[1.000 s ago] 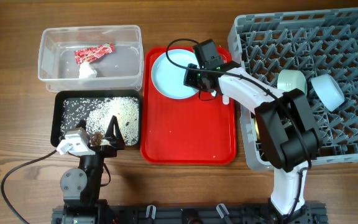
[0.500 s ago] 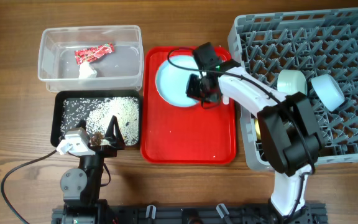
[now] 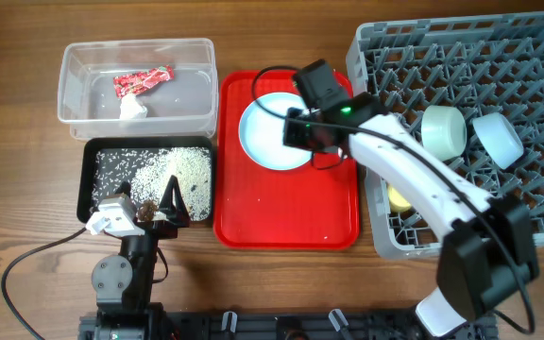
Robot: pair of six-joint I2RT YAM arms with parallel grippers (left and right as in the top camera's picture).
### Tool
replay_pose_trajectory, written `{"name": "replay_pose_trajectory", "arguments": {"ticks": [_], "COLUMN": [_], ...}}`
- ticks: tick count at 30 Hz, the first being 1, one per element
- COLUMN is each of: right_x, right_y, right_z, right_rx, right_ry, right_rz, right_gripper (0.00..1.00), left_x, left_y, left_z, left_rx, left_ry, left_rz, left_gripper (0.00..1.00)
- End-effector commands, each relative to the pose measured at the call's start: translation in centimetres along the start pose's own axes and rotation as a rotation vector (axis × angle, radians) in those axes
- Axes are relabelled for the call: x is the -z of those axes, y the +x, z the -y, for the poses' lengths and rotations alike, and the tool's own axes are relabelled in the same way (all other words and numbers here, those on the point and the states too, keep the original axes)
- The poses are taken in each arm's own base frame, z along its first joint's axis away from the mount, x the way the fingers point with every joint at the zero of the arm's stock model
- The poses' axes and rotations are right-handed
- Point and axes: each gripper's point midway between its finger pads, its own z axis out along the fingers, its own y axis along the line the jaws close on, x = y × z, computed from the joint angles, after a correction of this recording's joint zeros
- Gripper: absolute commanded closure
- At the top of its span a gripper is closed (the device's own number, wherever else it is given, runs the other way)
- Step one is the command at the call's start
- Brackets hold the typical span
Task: Sort waste into correct bins and load items into the dishwasher rack
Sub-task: 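Lift the light-blue plate with right gripper and stand it in the rack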
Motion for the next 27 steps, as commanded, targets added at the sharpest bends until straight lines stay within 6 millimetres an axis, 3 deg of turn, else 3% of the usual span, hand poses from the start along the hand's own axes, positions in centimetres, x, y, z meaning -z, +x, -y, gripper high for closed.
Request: {"name": "replay_pose_trajectory", "arguments": {"ticks": [1, 3, 6, 9, 16, 19, 20, 21, 22, 27], "right_x": [-0.9, -2.3, -4.0, -5.6, -8.6, -9.4, -9.7, -9.7, -9.5, -7.9], "right_y": [-0.3, 0.8, 2.5, 3.5, 4.6, 4.8, 5.0, 5.2, 5.4, 4.5], "right_z": [3.5, 4.9, 6.5, 7.5, 6.3, 6.5, 6.7, 6.8, 7.1, 6.2], "right_rx": [-0.120, -0.138, -0.199, -0.254, -0.278, -0.281, -0.283, -0.284, -0.282, -0.266], "right_ry": [0.116, 0.159, 0.207, 0.243, 0.170, 0.179, 0.187, 0.194, 0.209, 0.177], "right_rz": [0.012, -0.024, -0.077, -0.105, -0.180, -0.183, -0.192, -0.199, -0.202, -0.168], "right_gripper": [0.59, 0.59, 0.49, 0.48, 0.54, 0.67, 0.75, 0.90, 0.96, 0.96], "left_x": [0.0, 0.0, 0.0, 0.0, 0.0, 0.0, 0.0, 0.0, 0.0, 0.0], "left_y": [0.2, 0.2, 0.2, 0.2, 0.2, 0.2, 0.2, 0.2, 0.2, 0.2], "left_z": [-0.1, -0.1, -0.1, -0.1, -0.1, -0.1, -0.1, -0.1, -0.1, -0.1], "left_rx": [-0.001, -0.001, -0.001, -0.001, -0.001, -0.001, -0.001, -0.001, -0.001, -0.001], "left_ry": [-0.003, -0.003, -0.003, -0.003, -0.003, -0.003, -0.003, -0.003, -0.003, -0.003], "left_rz": [-0.009, -0.009, -0.009, -0.009, -0.009, -0.009, -0.009, -0.009, -0.009, -0.009], "left_gripper": [0.00, 0.00, 0.00, 0.00, 0.00, 0.00, 0.00, 0.00, 0.00, 0.00]}}
